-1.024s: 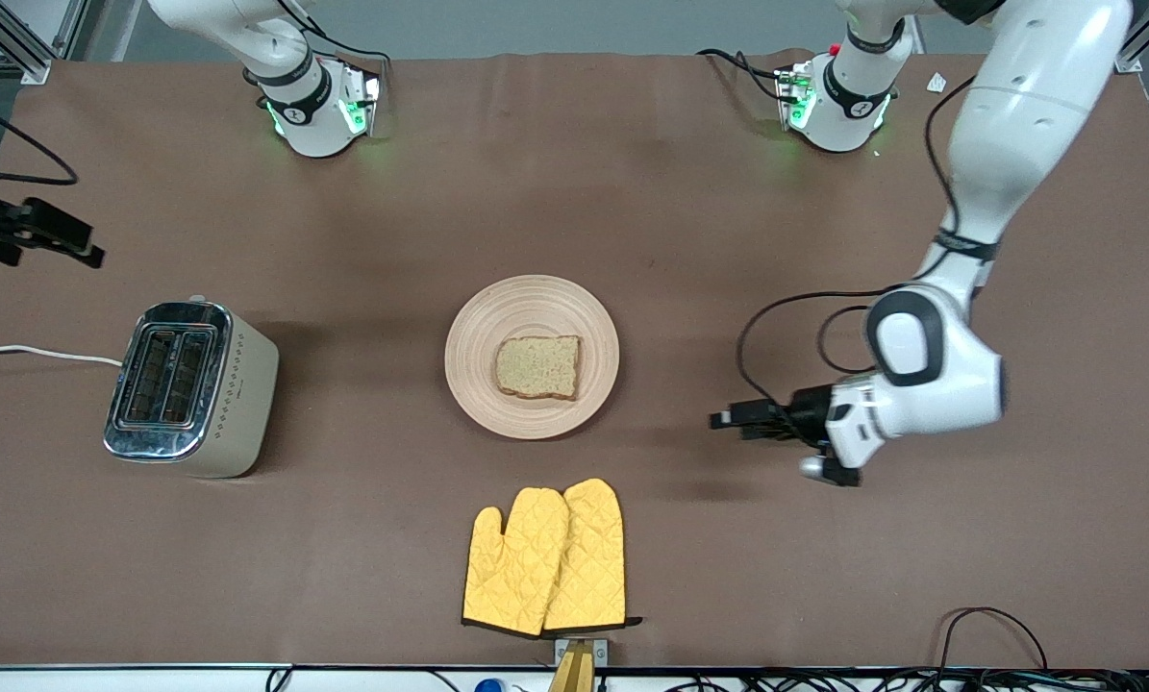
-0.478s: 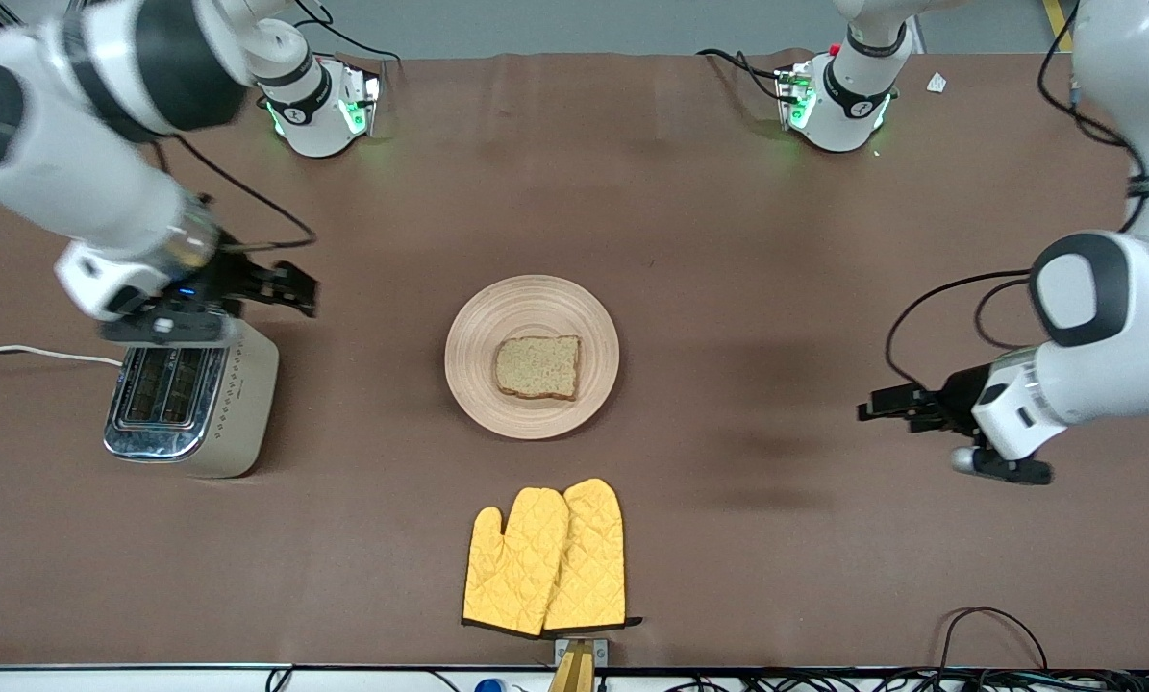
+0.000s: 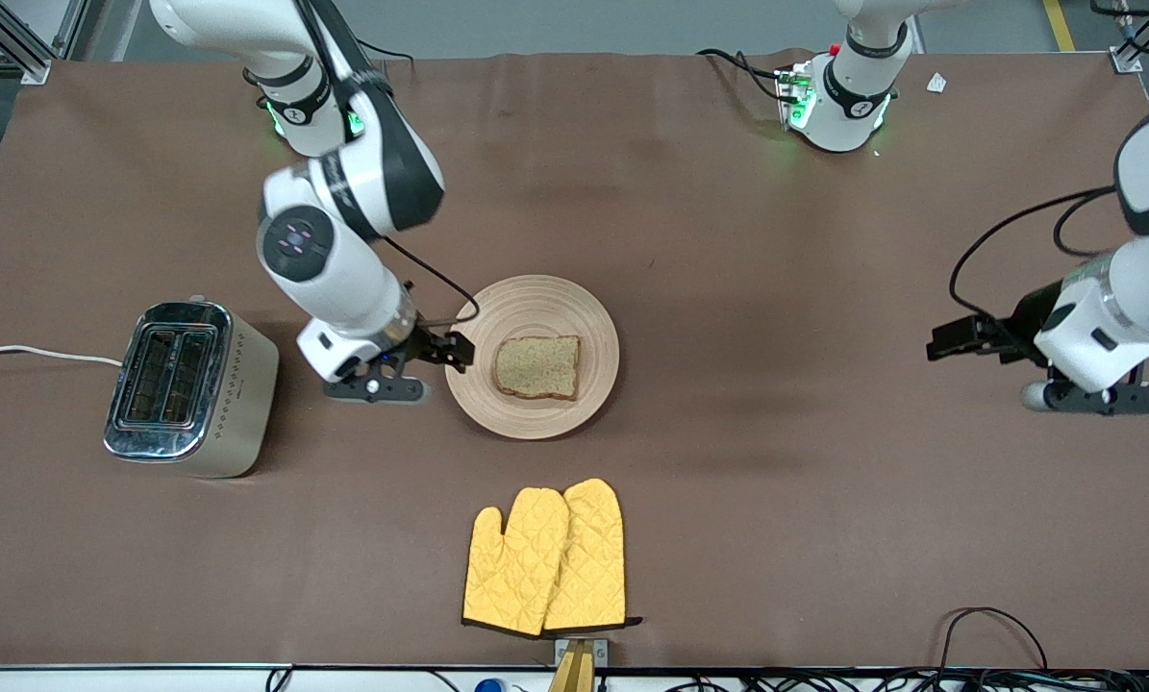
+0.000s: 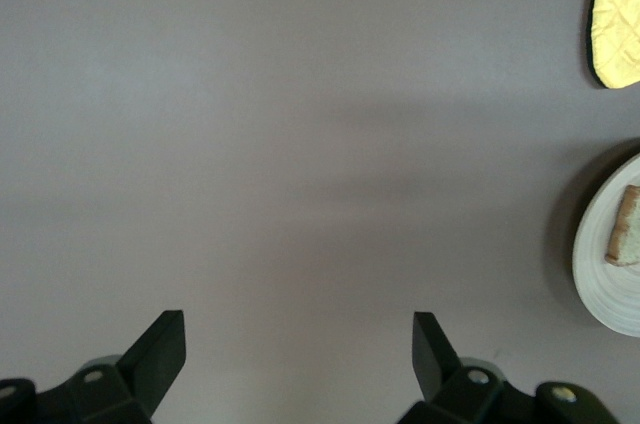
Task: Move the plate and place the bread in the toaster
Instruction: 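Lower the right gripper onto the bread slice and grasp it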
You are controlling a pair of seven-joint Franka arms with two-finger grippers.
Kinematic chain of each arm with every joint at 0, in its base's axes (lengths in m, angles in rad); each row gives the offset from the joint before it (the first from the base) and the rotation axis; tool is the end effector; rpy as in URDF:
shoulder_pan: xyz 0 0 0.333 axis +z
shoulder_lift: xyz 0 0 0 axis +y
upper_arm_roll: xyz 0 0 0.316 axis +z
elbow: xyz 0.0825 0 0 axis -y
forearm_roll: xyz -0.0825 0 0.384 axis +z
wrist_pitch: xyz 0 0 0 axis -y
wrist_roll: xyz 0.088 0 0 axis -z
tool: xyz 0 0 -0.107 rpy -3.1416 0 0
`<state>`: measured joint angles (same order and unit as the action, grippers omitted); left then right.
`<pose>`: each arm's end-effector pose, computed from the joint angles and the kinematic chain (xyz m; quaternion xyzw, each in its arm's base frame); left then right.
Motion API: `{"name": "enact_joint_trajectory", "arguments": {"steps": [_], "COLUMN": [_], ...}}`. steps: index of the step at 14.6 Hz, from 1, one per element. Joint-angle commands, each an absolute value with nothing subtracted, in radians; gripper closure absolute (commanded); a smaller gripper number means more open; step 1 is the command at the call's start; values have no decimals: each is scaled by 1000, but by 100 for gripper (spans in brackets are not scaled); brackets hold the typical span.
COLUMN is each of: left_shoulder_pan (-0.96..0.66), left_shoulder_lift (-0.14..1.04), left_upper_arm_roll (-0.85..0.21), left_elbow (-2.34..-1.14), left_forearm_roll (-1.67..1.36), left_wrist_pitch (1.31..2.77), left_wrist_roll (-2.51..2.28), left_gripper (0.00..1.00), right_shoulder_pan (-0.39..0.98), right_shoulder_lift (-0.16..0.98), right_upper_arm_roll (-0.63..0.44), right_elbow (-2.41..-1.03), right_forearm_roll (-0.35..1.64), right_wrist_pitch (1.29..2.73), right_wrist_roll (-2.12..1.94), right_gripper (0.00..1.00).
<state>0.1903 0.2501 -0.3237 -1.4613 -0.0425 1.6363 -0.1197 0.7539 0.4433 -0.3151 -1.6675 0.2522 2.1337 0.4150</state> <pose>0.6238 -0.0655 0.5410 0.9977 -0.0013 -0.0385 0.0562 0.5935 0.3166 0.3638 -0.9981 0.0371 -0.0051 0.0482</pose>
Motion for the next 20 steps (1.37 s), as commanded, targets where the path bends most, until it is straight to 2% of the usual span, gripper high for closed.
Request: {"name": "enact_joint_trajectory", "arguments": {"steps": [1,3,4,7,10,14,17,20], "left_shoulder_pan": [184,178,152,79,25,28,31,32], "left_shoulder_lift": [169,118,86,20,-14,-12,-6,6], "left_upper_arm_roll": [-350,-354,-339,-224,-167,-179,-179,-176], "left_elbow": [-1466,-1466,-1477,-1496,-1512,-1506,-1506,-1508], "left_forearm_roll": [-9,23,26,28,29,28,28,28], "left_wrist_pitch": [1562,1526,1520,1505,1450,1399,1402,1411], "left_wrist_roll": [-189,-184,-180,-175,-178,-190,-190,-190], "left_gripper": [0,0,0,0,0,0,0,0], "right_shoulder_pan": [793,830,839,870,879,896,916,917], "right_shoulder_lift": [527,567,581,609,611,633,650,655], "right_upper_arm_roll": [-328,-328,-328,-328,-328,-328,-328,-327], "right_elbow": [-1657,-1658,-1660,-1718,-1784,-1784,-1786,-1787], "right_forearm_roll": [291,357,367,368,370,373,373,373], "right_wrist_pitch": [2204,2250,2269,2354,2422,2427,2445,2445], "right_wrist_roll": [449,465,474,498,502,544,571,571], "right_gripper": [0,1,6,20,24,33,44,60]}}
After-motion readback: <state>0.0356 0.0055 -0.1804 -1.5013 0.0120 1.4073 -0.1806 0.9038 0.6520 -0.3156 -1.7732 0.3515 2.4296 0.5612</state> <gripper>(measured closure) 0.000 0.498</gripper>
